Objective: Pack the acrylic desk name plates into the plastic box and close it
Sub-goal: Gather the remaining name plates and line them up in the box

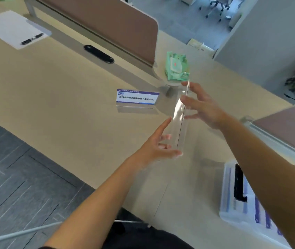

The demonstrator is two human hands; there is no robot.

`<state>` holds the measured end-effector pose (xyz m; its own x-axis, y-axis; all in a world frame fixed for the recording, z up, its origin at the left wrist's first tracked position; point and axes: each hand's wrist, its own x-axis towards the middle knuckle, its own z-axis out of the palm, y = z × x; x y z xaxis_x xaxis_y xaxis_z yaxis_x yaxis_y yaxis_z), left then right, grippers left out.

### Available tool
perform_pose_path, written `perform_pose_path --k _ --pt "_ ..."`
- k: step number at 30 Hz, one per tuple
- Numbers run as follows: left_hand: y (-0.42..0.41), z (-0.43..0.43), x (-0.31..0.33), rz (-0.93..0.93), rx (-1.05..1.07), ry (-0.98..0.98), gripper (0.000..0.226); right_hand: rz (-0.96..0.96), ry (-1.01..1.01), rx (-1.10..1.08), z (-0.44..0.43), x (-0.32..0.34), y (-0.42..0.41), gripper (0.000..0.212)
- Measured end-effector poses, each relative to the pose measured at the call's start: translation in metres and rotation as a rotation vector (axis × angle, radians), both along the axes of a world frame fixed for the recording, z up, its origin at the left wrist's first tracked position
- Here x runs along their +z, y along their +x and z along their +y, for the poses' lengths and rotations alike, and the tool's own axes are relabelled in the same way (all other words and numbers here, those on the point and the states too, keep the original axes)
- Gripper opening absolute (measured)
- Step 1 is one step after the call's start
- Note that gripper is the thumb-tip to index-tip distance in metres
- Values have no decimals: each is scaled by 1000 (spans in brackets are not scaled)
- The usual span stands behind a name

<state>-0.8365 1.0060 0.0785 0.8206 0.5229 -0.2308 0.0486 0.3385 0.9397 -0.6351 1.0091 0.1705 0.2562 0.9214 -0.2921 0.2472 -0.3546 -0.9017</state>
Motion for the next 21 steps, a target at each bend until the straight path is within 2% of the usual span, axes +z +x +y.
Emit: perform_pose_path --k 2,5,8,13,16,19,21 --pt "14 -10 7 1 -70 6 110 27 26 -70 -18 4 15 56" --pt "37 -32 17 26 -175 75 129 107 35 -174 -47 9 41 65" --pt "66 -61 26 101 -158 274 123 192 68 -237 -81 15 69 55" --pt "108 -101 36 147 -99 556 116 311 116 -258 -136 24 110 53" --pt "130 -118 39 56 -186 499 117 389 173 -236 -167 24 132 54" --pt "151 -136 42 16 -232 479 116 403 163 -190 -196 21 148 78" --pt "162 -150 40 3 -218 470 112 332 159 -191 -213 26 153 71"
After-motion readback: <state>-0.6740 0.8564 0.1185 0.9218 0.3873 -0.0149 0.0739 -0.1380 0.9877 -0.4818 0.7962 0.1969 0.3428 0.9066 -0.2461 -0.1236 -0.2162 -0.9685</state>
